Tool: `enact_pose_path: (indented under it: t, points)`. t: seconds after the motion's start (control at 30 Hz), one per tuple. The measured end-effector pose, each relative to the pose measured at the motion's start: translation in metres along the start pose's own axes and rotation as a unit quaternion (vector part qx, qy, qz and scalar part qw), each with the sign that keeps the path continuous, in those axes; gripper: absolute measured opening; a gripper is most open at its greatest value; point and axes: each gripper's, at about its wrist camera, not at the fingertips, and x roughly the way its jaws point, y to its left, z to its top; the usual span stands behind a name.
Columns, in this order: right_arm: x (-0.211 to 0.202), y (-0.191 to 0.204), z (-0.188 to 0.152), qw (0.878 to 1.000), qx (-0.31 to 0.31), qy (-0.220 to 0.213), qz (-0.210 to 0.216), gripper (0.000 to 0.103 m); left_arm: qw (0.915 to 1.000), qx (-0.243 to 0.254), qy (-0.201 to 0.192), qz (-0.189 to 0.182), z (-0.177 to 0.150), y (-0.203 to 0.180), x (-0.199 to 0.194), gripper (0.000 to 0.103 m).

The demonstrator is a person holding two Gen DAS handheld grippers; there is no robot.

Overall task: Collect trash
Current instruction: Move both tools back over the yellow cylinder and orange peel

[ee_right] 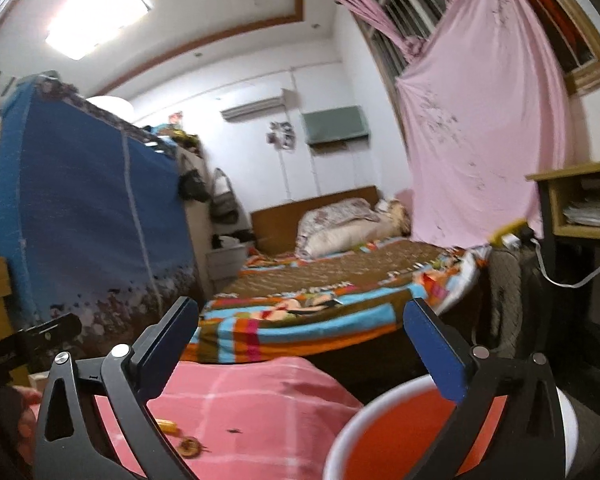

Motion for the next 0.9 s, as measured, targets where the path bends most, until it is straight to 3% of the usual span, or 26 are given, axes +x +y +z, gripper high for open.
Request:
enact_pose_path:
  t: [0.27, 0.5, 0.73, 0.9]
  points:
    - [0.0, 0.037, -0.008, 0.998, -0.046, -0.022, 0.027, 0.103, 0.9995, 0.012, -0.012, 0.028, -0.004, 0.021, -0.008, 0.092]
    - [0.006, 0.052, -0.014, 0.996, -0.076, -0.011, 0.033, 0.103, 0.9989, 0.031, -0.009, 0.035, -0.007, 0.028, -0.011, 0.092]
    - [0.017, 0.06, -0.023, 0.995, -0.095, 0.03, 0.027, 0.103, 0.9978, 0.052, 0.005, 0.041, -0.014, 0.028, -0.007, 0.092]
    - [0.043, 0.059, -0.038, 0.986, -0.116, 0.119, -0.007, 0.103, 0.9959, 0.062, 0.049, 0.043, -0.019, 0.029, 0.008, 0.092]
